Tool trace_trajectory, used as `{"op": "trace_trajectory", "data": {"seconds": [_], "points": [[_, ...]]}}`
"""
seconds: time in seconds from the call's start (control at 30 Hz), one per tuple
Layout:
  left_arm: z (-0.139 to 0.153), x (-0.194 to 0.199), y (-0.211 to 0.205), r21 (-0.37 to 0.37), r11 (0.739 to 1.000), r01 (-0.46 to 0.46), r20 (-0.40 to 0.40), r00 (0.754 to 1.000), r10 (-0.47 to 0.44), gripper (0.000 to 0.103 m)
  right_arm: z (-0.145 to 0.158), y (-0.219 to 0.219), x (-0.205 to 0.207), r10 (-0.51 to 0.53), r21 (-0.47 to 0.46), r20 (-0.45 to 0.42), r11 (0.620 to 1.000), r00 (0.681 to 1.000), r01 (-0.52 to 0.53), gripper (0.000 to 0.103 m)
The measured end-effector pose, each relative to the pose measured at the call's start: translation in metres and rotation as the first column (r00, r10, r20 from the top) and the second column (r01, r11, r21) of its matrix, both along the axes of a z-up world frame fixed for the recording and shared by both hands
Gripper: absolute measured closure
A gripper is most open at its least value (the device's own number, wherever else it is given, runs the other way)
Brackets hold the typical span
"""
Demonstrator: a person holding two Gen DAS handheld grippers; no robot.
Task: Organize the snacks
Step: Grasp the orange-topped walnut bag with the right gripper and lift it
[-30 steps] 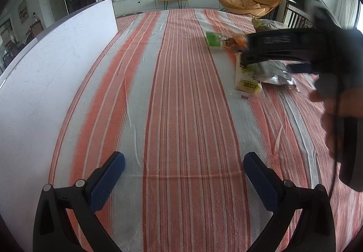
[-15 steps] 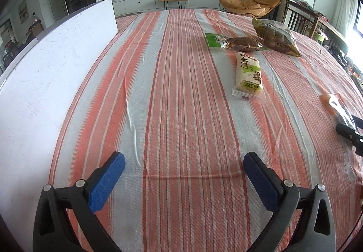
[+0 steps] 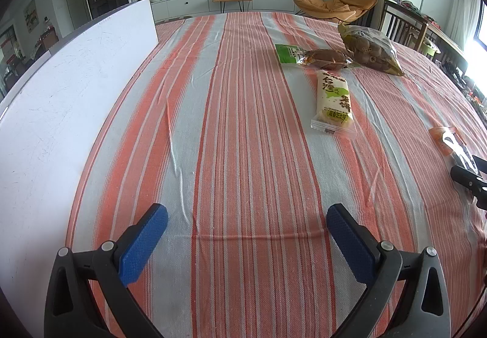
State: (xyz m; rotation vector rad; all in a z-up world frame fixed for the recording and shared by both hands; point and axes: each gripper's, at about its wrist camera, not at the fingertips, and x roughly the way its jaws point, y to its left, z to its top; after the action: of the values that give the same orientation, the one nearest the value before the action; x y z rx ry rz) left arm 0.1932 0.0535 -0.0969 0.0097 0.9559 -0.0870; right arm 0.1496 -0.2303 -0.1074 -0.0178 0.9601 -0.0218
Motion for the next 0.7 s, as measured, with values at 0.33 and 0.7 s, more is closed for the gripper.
{"op": "trace_trajectory", "data": {"seconds": [0.33, 0.7], "points": [[0.0000, -0.0001, 0.0000, 0.000, 1.000, 0.000, 0.000, 1.000, 0.000, 0.000, -0.0004, 0.0005, 0.0005, 0.000, 0.000, -0.001, 1.000, 1.000, 0.000, 0.000], [-0.0001, -0.0001, 0.0000, 0.000, 1.000, 0.000, 0.000, 1.000, 0.000, 0.000, 0.0006, -0.0002, 0.0017, 0.000, 0.000, -0.001, 1.000, 1.000, 0.000, 0.000]]}}
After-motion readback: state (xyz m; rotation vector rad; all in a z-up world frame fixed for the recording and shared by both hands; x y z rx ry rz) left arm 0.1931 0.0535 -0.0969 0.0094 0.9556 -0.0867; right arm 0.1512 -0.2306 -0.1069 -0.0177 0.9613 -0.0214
